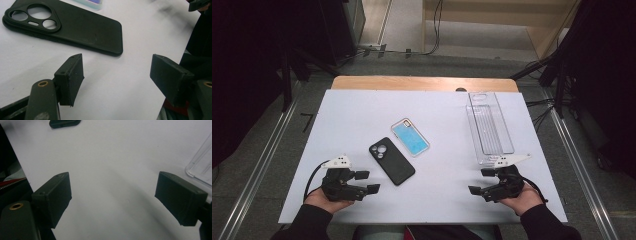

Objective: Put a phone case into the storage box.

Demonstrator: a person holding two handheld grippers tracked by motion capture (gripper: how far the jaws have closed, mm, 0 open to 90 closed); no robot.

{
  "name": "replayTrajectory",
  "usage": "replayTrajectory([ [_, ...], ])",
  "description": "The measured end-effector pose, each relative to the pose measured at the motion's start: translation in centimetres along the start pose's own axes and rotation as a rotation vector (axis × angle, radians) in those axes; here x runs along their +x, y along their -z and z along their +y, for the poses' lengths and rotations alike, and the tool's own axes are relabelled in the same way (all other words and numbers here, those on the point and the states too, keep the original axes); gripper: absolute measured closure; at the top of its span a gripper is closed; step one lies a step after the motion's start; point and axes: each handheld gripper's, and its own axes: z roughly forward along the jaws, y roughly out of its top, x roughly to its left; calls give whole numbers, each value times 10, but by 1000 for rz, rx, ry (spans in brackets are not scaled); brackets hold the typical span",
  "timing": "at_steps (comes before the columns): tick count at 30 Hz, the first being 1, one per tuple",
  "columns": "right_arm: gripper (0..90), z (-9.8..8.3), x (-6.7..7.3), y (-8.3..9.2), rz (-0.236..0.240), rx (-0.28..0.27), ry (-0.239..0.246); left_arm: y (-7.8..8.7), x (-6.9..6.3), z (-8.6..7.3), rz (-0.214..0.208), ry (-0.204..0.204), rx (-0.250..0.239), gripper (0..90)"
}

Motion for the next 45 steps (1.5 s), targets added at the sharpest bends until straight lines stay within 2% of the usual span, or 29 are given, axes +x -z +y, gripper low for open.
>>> replayTrajectory([
  [6, 123, 0, 0, 1, 0, -4, -6, -1, 1, 1, 2, 7, 6, 270],
  [11, 123, -1, 0, -1, 11, -14, -35, -1, 1, 2, 0, 7, 8, 270],
  [26, 123, -2, -1, -1, 7, -11, -10, -1, 0, 3, -5, 2, 5, 270],
  [42, 123, 2, -6, -4, 31, -5, 13, -3, 0, 3, -4, -5, 10, 268],
  [43, 123, 4, -6, -6, 37, 0, 23, -3, -1, 3, -3, -18, 5, 238],
  [45, 123, 5, -6, -6, 43, -3, 28, -3, -1, 3, -1, -18, 0, 214],
])
